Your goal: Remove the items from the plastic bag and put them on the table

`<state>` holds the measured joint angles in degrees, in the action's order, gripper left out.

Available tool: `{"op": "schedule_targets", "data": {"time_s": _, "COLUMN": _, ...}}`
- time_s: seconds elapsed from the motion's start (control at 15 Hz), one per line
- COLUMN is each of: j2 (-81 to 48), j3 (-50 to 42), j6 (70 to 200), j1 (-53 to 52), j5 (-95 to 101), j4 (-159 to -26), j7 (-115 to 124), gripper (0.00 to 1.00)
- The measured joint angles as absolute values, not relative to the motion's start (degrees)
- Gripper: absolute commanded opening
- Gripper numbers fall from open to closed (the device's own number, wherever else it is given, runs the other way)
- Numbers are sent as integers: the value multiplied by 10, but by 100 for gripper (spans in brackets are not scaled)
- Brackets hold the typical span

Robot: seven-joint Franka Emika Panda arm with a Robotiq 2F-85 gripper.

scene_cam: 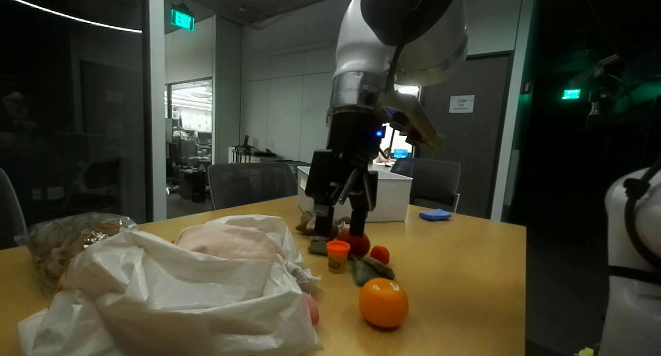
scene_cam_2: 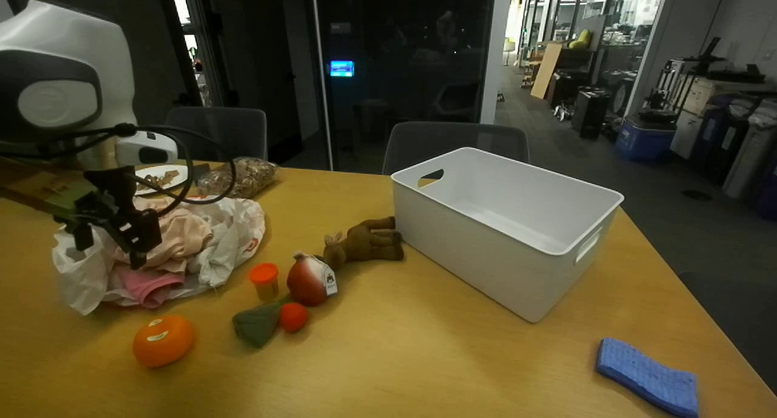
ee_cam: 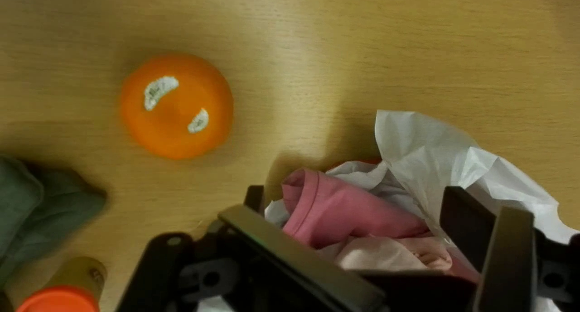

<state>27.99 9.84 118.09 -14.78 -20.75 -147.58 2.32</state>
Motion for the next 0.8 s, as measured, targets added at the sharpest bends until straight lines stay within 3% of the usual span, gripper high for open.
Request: {"op": "schedule_targets", "data": {"time_s": 0.8, "j2": 124, "j3": 122, "j6": 1334, "j1": -161, "j5": -181, "j4": -1367, "j7": -65, "gripper": 100}}
